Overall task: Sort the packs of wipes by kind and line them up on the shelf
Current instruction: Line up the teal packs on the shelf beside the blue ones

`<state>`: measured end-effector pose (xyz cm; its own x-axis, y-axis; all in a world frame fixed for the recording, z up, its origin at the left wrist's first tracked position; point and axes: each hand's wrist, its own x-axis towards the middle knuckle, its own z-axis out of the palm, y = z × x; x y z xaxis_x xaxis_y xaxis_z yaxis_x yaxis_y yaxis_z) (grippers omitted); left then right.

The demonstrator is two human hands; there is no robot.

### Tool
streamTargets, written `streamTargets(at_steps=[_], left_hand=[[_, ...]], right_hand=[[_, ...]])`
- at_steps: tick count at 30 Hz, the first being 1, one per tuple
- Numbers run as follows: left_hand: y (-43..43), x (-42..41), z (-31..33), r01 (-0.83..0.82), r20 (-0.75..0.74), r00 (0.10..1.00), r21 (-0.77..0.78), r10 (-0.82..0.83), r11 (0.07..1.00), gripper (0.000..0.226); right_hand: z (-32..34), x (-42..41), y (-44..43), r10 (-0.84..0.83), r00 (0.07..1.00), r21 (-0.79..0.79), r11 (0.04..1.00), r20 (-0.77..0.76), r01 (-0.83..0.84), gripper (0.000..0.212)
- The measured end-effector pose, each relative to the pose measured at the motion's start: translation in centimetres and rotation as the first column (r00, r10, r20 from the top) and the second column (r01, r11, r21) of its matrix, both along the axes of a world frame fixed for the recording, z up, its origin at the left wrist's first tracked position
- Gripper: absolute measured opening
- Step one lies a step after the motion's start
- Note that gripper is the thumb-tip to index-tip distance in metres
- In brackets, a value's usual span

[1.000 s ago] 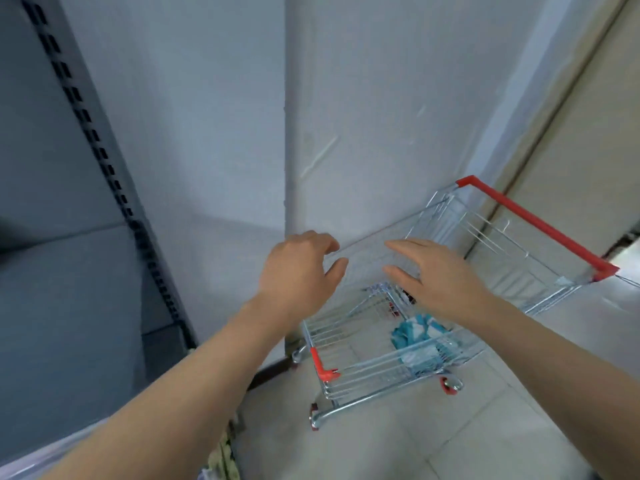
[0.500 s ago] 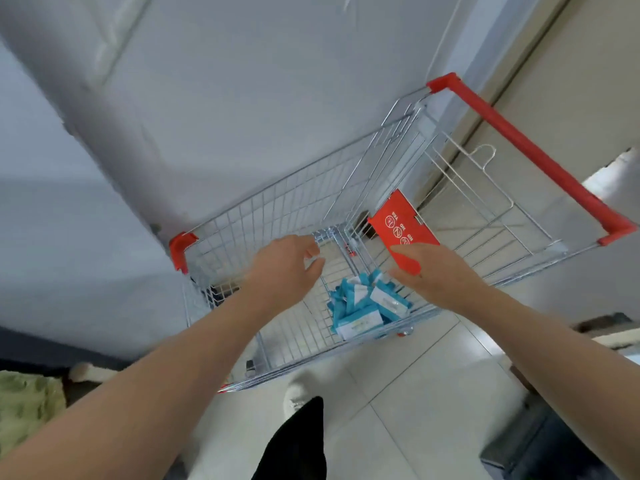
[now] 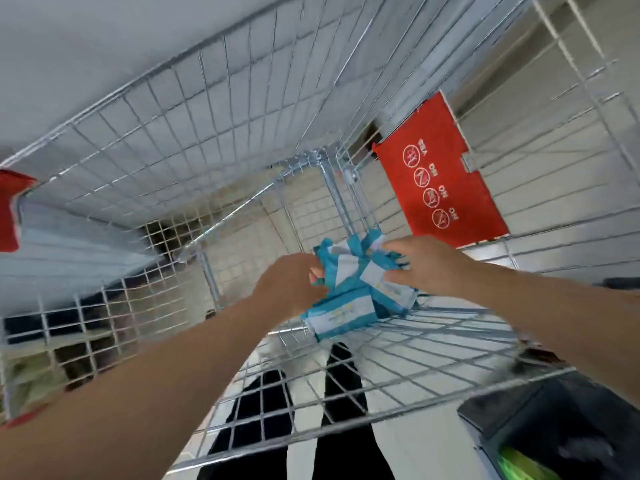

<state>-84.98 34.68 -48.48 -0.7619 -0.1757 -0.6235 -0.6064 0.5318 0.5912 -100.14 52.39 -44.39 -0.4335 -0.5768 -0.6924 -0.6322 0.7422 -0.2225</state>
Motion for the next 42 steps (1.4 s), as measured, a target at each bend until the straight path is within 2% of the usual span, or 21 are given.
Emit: streamTargets(at_steps=[6,9,11,14,17,21,23,26,27,30,33,35,38,40,42], left_hand=[[2.4,0.2,-7.1,0.084,0.182,0.98,-0.004,-0.082,0.996,0.032],[3.1,0.4,-8.4,0.113,0.202,0.974,-0.043,-0.102,0.993,0.023],[3.1,0.6,-8.7,0.109,0.183,0.978,-0.048,-0.099,0.993,0.015],[2.0,1.3,-8.4,0.026,0.173,0.985,-0.002,-0.025,1.0,0.013],[-0.2,2.4,-7.7,-0.111,0.176,0.979,0.012,0.107,0.994,0.004],[-2.6,3.6,-6.5,-0.317,0.193,0.934,0.058,0.301,0.947,0.014],[-3.0,4.1,-6.3,-0.334,0.204,0.925,0.037,0.32,0.942,0.017],[-2.9,4.5,-6.4,-0.399,0.206,0.903,0.078,0.377,0.913,0.008],[-2.9,4.5,-6.3,-0.439,0.206,0.889,0.121,0.41,0.89,0.009],[-2.7,4.3,-6.0,-0.461,0.203,0.882,0.186,0.425,0.868,0.036],[-2.4,3.6,-5.5,-0.466,0.189,0.881,0.183,0.434,0.866,0.028],[-1.9,2.9,-5.3,-0.496,0.2,0.866,0.219,0.459,0.84,0.025],[-0.6,1.8,-5.0,-0.516,0.227,0.855,0.288,0.466,0.807,0.032],[0.7,1.0,-5.5,-0.484,0.224,0.873,0.294,0.433,0.824,0.037],[2.0,0.1,-6.3,-0.432,0.198,0.898,0.239,0.392,0.87,0.036]], right_hand=[[-7.4,-1.5,1.3,-0.033,0.994,0.046,0.999,0.102,0.028,0.074],[-9.5,-1.7,2.0,-0.009,1.0,0.027,1.0,0.026,0.008,0.066],[-10.1,-2.1,1.8,0.068,0.997,0.028,0.997,-0.04,-0.067,0.049],[-9.9,-2.6,1.4,0.12,0.992,0.018,0.993,-0.026,-0.12,0.021],[-9.5,-2.9,1.4,0.058,0.998,-0.1,0.993,-0.03,-0.061,0.017],[-9.3,-2.3,0.8,0.066,0.995,-0.232,0.972,0.079,-0.046,0.016],[-9.6,-1.6,0.5,0.126,0.985,-0.237,0.967,0.118,-0.095,0.016],[-10.3,-0.5,0.6,0.249,0.965,-0.213,0.95,0.079,-0.228,0.018],[-10.6,-0.2,0.8,0.265,0.961,-0.193,0.95,0.076,-0.247,0.022],[-10.6,-0.1,0.8,0.219,0.964,-0.136,0.971,0.152,-0.199,0.04],[-9.1,-1.4,0.3,0.298,0.952,-0.056,0.954,0.072,-0.295,0.036],[-7.5,-2.9,0.2,0.175,0.984,-0.048,0.984,0.031,-0.174,0.027],[-5.3,-5.0,0.7,-0.017,1.0,-0.115,0.993,-0.021,0.015,0.003],[-4.4,-5.5,0.8,-0.097,0.995,-0.157,0.983,-0.003,0.095,0.007],[-4.3,-5.4,0.9,-0.121,0.992,-0.191,0.975,-0.023,0.115,0.01]])
